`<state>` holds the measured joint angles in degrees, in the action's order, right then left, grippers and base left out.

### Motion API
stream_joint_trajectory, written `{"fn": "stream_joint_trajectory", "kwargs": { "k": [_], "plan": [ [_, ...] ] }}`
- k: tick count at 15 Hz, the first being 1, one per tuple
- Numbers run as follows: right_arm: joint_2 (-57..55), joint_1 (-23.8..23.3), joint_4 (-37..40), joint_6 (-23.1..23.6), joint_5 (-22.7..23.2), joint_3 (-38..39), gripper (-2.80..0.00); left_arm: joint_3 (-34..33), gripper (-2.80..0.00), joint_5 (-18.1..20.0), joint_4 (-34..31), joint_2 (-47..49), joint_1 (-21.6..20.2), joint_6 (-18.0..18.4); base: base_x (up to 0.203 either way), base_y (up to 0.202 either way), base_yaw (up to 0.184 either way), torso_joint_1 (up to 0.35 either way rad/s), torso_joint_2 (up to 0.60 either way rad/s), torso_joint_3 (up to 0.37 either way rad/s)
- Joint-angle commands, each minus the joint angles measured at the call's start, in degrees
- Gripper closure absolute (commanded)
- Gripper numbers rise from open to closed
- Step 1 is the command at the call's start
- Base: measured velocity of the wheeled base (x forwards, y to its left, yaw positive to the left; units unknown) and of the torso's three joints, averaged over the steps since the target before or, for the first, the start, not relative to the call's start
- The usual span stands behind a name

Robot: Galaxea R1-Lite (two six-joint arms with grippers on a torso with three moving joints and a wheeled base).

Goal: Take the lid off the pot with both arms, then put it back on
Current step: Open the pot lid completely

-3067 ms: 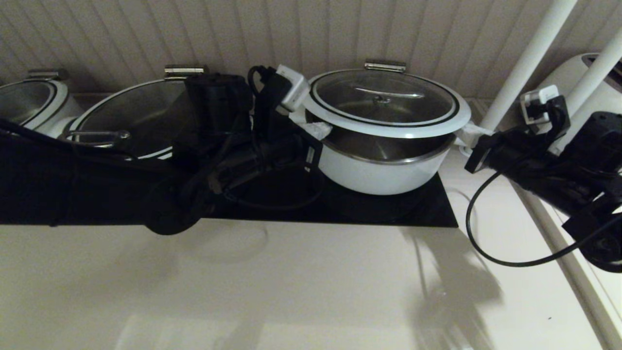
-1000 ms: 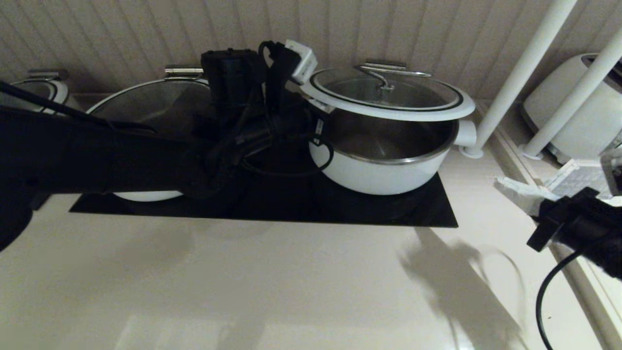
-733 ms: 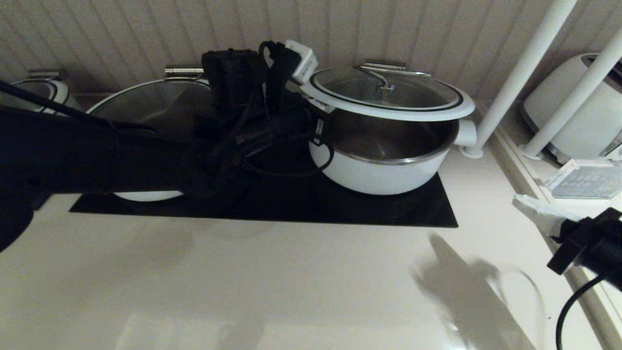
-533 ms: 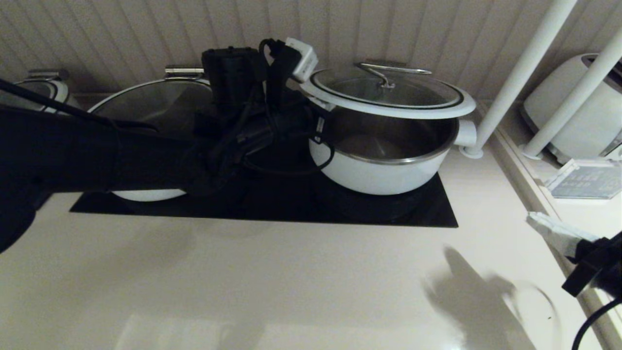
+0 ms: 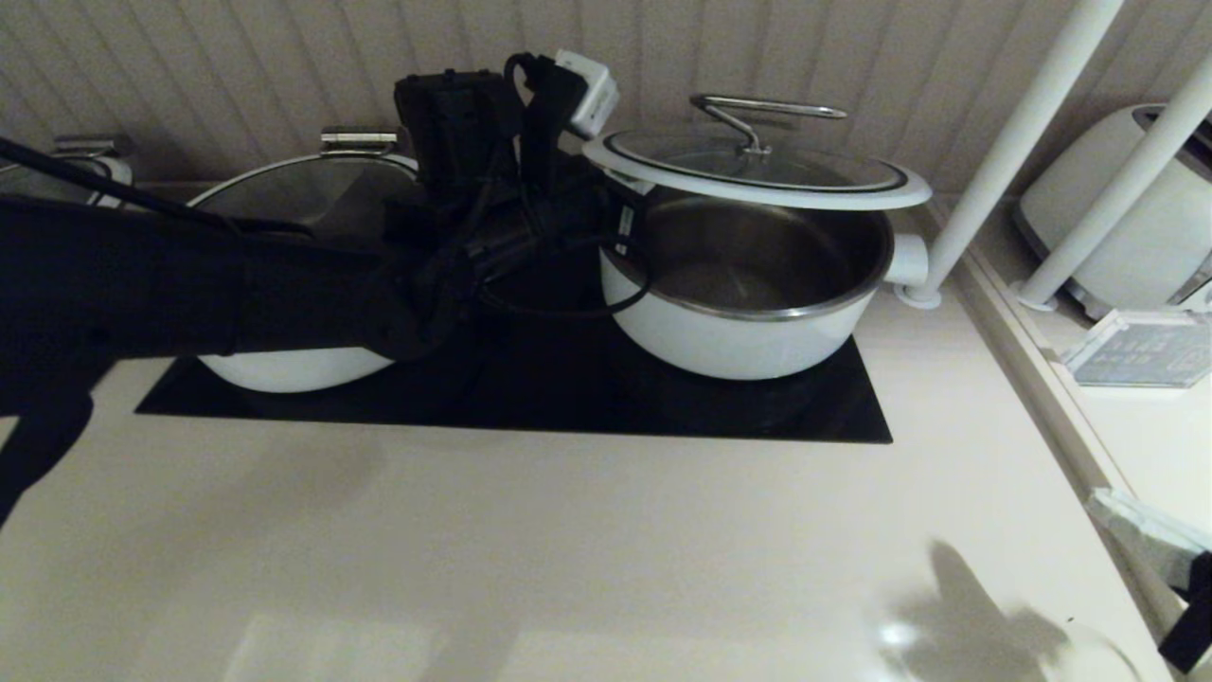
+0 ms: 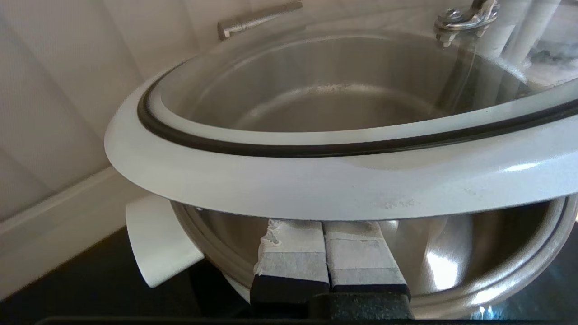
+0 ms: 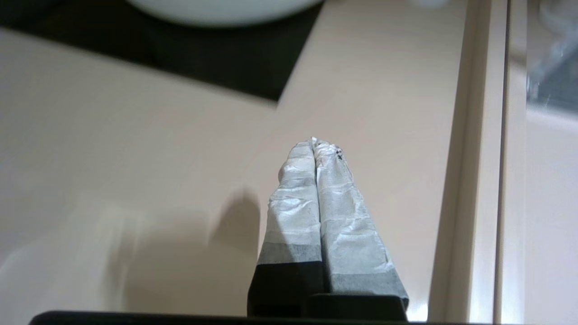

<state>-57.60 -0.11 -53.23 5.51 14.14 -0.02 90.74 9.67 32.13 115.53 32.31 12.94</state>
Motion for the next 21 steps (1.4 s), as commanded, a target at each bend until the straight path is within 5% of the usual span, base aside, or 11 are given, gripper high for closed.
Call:
{"fn": "stream_joint_trajectory", "kwargs": {
  "k": [1,9,21],
  "plan": [
    [11.45,-0.05,10.08,0.15,-0.55,0.02,0.0,0.23,0.0,0.0,0.13,0.13,-0.14,-0.04,0.0,0.0,0.0,0.0,0.0,0.0],
    [57.21,0.38,70.36,-1.1,-11.68,-6.65,0.0,0.4,0.0,0.09,0.22,1.27,-0.06,-0.02,0.0,0.0,0.0,0.0,0.0,0.0],
    [57.6,0.43,71.25,-4.45,-12.82,-7.13,0.0,1.13,0.0,0.09,0.46,1.64,-0.15,-0.2,0.0,0.0,0.0,0.0,0.0,0.002]
  ]
}}
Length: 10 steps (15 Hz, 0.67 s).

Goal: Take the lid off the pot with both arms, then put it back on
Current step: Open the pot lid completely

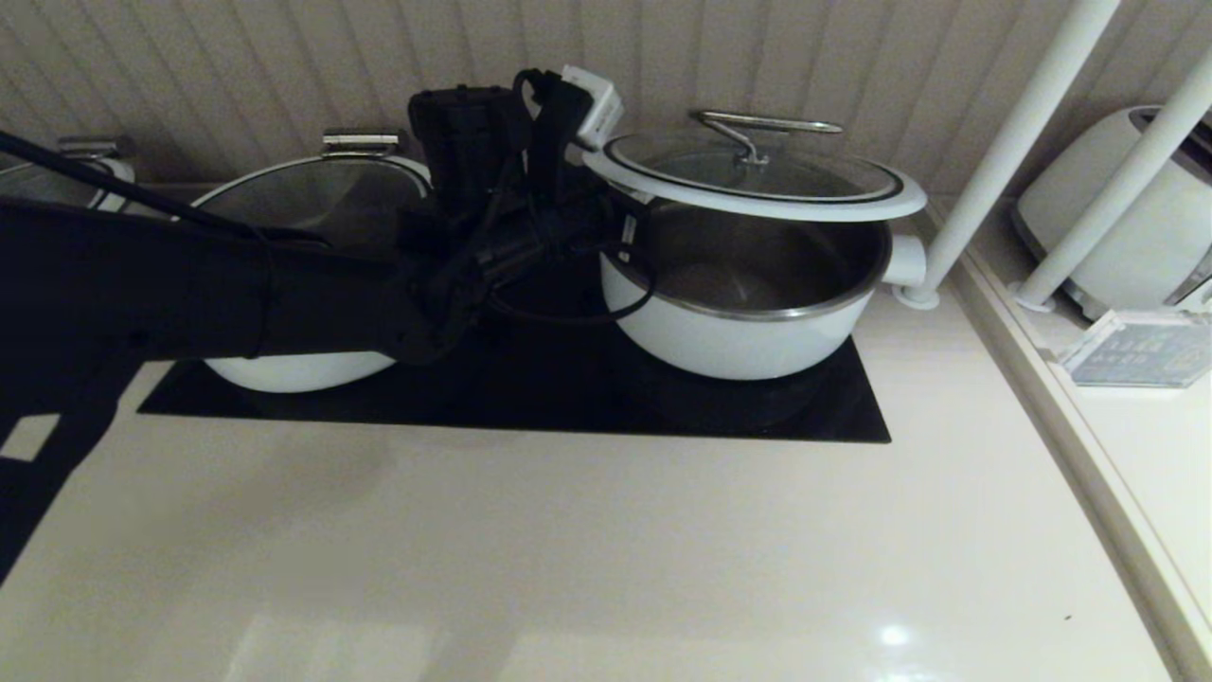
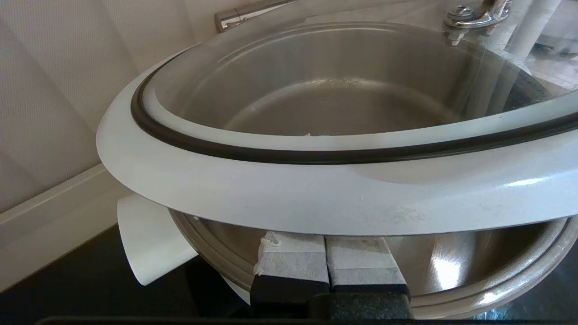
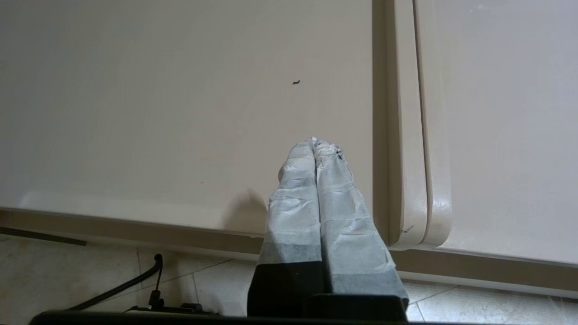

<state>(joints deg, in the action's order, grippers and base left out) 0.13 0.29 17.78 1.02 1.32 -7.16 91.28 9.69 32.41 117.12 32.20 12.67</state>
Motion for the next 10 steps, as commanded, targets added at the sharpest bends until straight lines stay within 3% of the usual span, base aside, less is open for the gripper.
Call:
{"fn": "stream_joint_trajectory", "kwargs": {
  "k": [1,4,10],
  "plan": [
    [-0.13,0.04,0.23,0.03,0.0,0.03,0.0,1.79,0.0,0.06,-0.03,0.29,-0.03,0.06,0.0,0.0,0.0,0.0,0.0,0.0],
    [-0.13,0.03,0.23,0.03,0.0,0.04,0.0,5.39,0.0,0.06,-1.13,1.18,-0.03,0.08,0.0,0.0,0.0,0.0,0.0,0.0],
    [-0.13,-0.03,-1.85,0.16,0.0,0.68,0.0,5.75,0.0,0.06,-1.48,1.36,-0.03,-0.01,0.0,0.0,0.0,0.0,0.0,0.0]
  ]
}}
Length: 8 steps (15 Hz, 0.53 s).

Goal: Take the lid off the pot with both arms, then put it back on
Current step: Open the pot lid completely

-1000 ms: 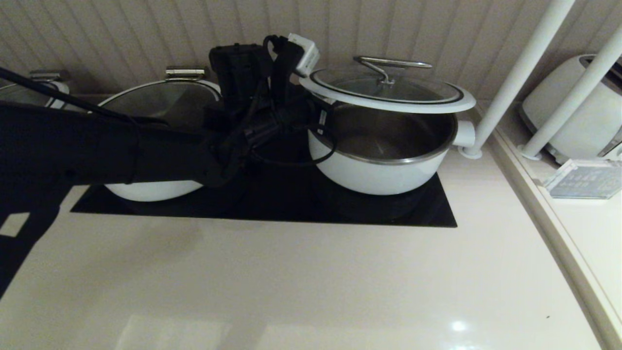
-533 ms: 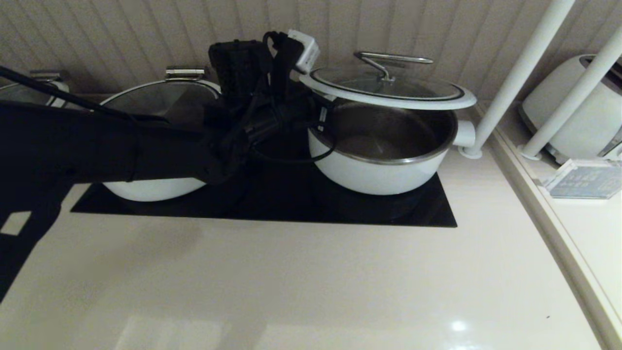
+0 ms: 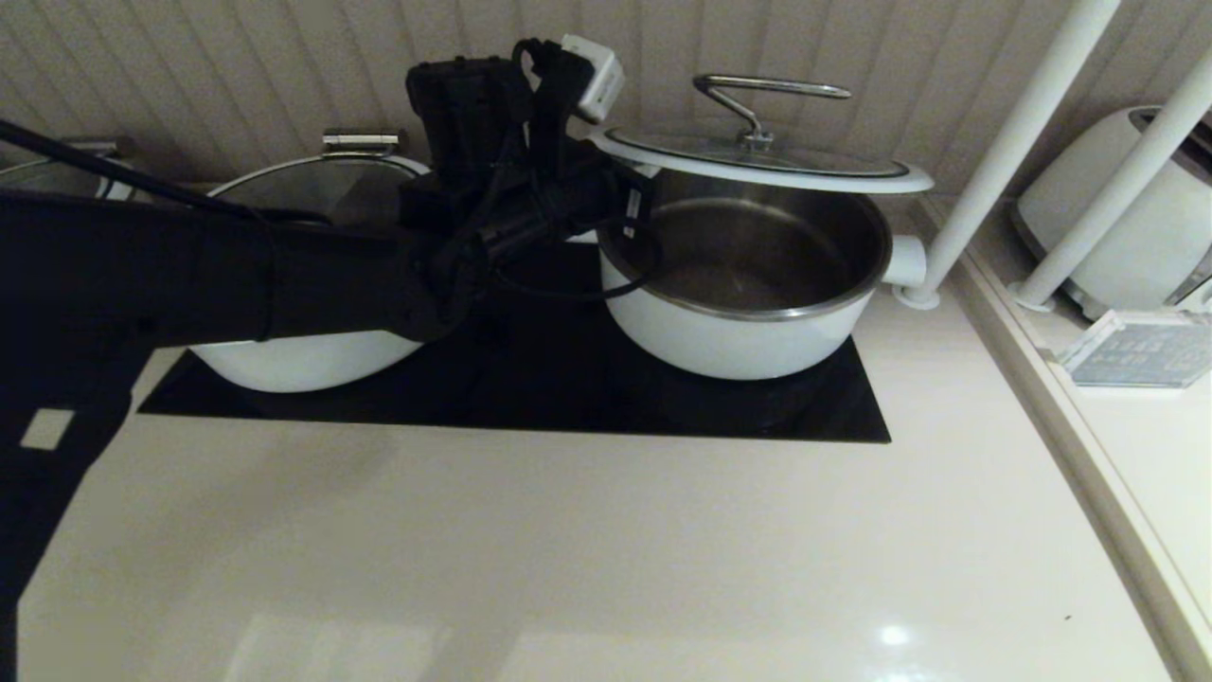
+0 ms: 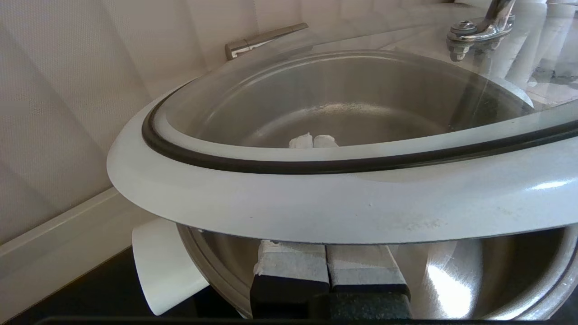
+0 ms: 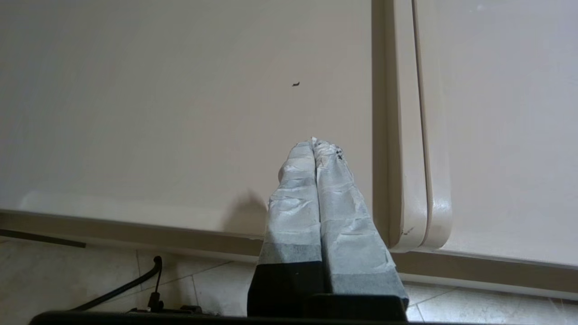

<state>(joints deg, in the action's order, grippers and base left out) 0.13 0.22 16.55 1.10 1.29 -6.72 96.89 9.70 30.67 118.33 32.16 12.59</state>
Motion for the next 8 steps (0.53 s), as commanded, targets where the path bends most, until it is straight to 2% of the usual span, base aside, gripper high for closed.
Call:
{"fn": "stream_joint_trajectory", "kwargs": {
  "k": [1,8],
  "plan": [
    [-0.13,0.04,-1.71,0.13,0.02,0.7,0.0,0.56,0.0,0.05,0.27,0.23,0.01,0.06,0.0,0.0,0.0,0.0,0.0,0.0],
    [-0.13,0.04,-11.25,0.13,-0.32,4.37,0.0,1.37,0.0,-0.04,0.35,-1.08,-0.08,0.06,0.0,0.0,0.0,0.0,0.0,0.0]
  ]
}}
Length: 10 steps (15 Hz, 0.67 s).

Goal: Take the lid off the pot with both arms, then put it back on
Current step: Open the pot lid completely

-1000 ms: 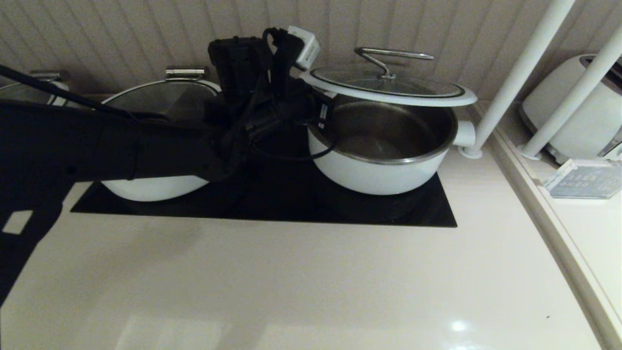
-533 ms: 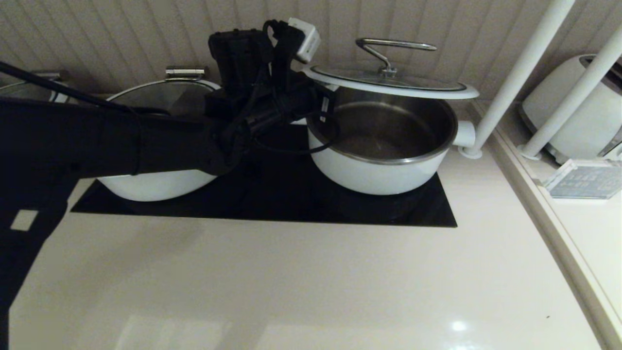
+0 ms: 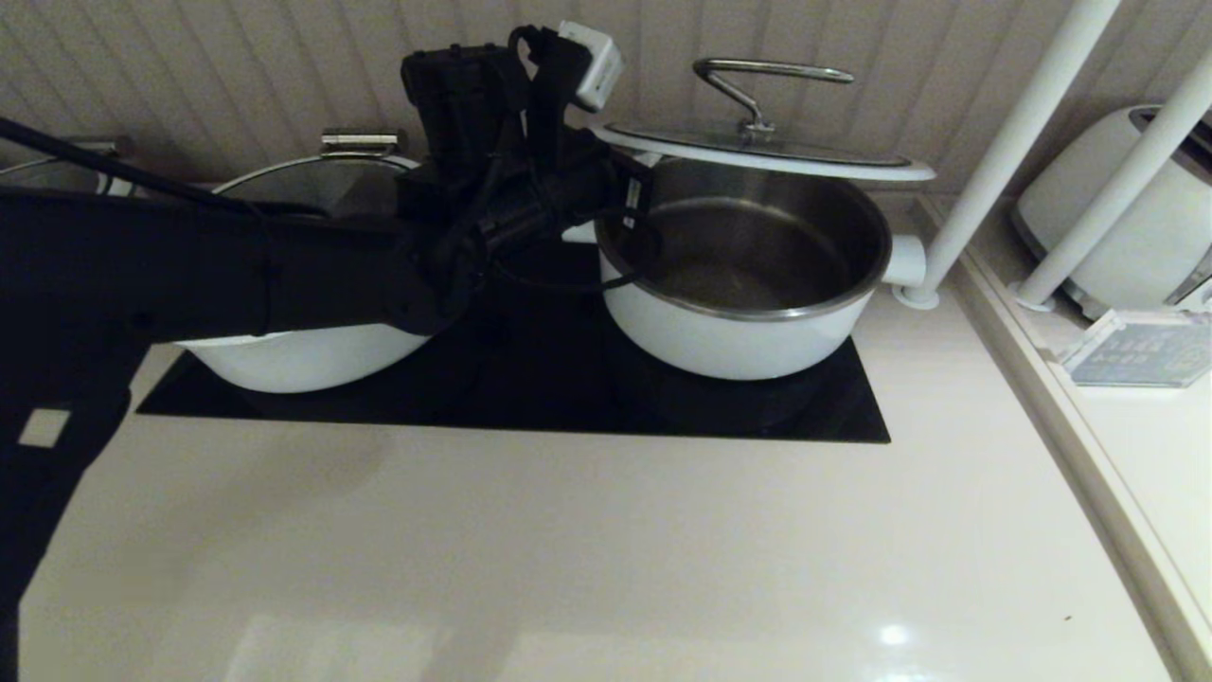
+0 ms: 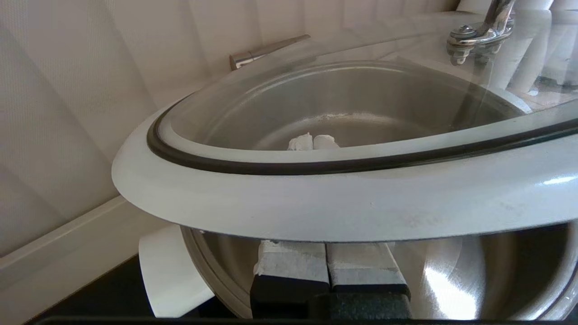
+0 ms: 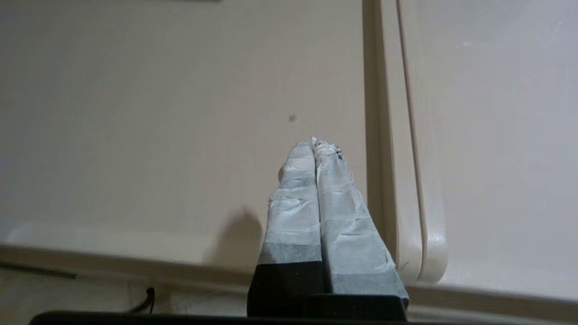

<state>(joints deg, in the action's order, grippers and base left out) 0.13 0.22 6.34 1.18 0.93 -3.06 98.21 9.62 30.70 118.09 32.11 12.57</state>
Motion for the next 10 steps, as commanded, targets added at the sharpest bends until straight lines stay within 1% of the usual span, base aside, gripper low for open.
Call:
{"fn": "stream_joint_trajectory", "kwargs": {
  "k": [1,5,10],
  "plan": [
    [-0.13,0.04,-3.13,0.05,0.04,1.49,0.0,0.05,0.0,-0.1,0.42,-1.02,-0.12,0.18,0.0,0.0,0.0,0.0,0.0,0.0],
    [-0.13,0.04,-3.79,0.05,0.04,1.83,0.0,0.69,0.0,-1.07,0.68,-1.72,-0.1,0.26,0.0,0.0,0.0,0.0,0.0,0.0],
    [-0.13,0.04,-4.05,0.05,0.04,1.92,0.0,5.23,0.0,-1.09,0.29,-0.17,-0.29,0.49,0.0,0.0,0.0,0.0,0.0,0.0]
  ]
}}
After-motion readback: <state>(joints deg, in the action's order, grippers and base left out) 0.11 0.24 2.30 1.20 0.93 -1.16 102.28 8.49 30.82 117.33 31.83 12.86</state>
